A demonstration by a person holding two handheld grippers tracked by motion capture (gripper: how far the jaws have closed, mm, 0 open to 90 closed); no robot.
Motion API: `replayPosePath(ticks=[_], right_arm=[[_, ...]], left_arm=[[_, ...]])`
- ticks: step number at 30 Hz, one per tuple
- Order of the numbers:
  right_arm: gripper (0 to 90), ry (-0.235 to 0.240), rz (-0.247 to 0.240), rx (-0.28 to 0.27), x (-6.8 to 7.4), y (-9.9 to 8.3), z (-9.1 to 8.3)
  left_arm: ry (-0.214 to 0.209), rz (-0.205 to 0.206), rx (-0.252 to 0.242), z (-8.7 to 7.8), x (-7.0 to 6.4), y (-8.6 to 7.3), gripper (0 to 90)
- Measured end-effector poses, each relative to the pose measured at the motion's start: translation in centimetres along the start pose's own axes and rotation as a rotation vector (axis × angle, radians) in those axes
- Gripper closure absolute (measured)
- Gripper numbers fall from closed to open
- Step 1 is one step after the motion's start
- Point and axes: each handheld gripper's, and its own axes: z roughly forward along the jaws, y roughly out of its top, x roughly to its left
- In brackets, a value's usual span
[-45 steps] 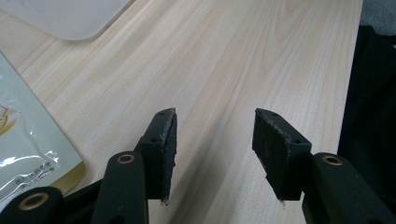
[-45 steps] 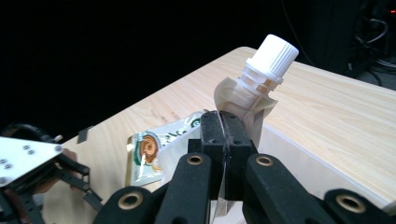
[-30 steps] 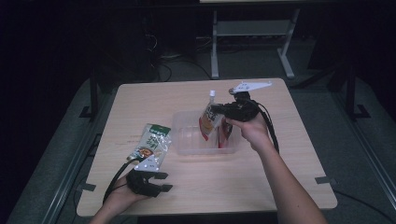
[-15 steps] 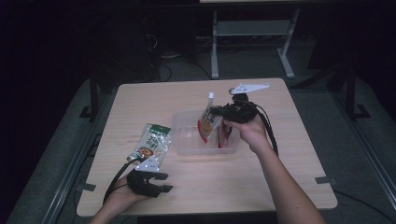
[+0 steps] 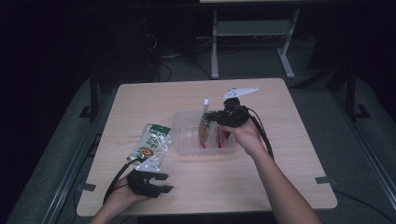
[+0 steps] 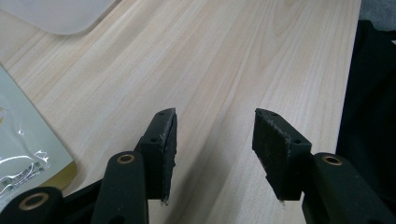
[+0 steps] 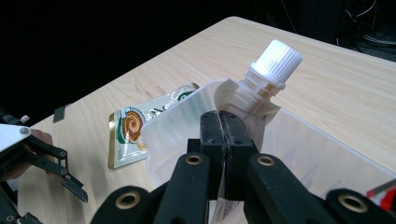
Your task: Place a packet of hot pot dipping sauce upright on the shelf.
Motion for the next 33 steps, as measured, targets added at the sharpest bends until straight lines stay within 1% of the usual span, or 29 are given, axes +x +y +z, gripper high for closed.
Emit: replayPosePath(ticks=[9, 14, 19, 22, 26, 27, 28, 30, 33], right_arm=[[88.5, -0.005, -0.002, 0.014, 0.1, -0.1, 0.5], [87.5, -0.001, 0.007, 0.014, 0.0, -0.2, 0.7], [84.4, 0.005, 0.015, 0.009, 0.0, -0.3, 0.8], [80.4, 0.005, 0.006, 0.021, 0.1, -0.3, 0.9], [75.6, 0.011, 0.003, 0.011, 0.2, -0.3, 0.7], [75.6, 0.011, 0.003, 0.011, 0.2, -0.3, 0.7], [68.1, 0.009, 0.001, 0.007, 0.2, -0.3, 0.5], [58.7, 0.014, 0.012, 0.008, 0.2, -0.2, 0.3], [47.9, 0.01, 0.002, 0.024, 0.3, -0.3, -0.2]], left_arm=[[-0.004, 0.001, 0.001, 0.0, 0.0, 0.0, 49.6], [-0.006, 0.002, 0.001, 0.2, 0.0, 0.0, 49.5], [-0.006, 0.001, 0.0, 0.2, 0.0, -0.1, 49.5], [-0.007, -0.001, 0.001, 0.1, 0.0, -0.1, 49.6], [-0.004, 0.003, 0.003, 0.1, 0.1, 0.0, 49.5], [-0.004, 0.003, 0.003, 0.1, 0.1, 0.0, 49.5], [-0.006, -0.004, 0.004, 0.1, 0.0, -0.1, 49.6], [-0.005, -0.004, 0.003, 0.1, 0.0, -0.1, 49.5], [-0.002, 0.004, 0.005, 0.1, 0.1, 0.0, 49.5]])
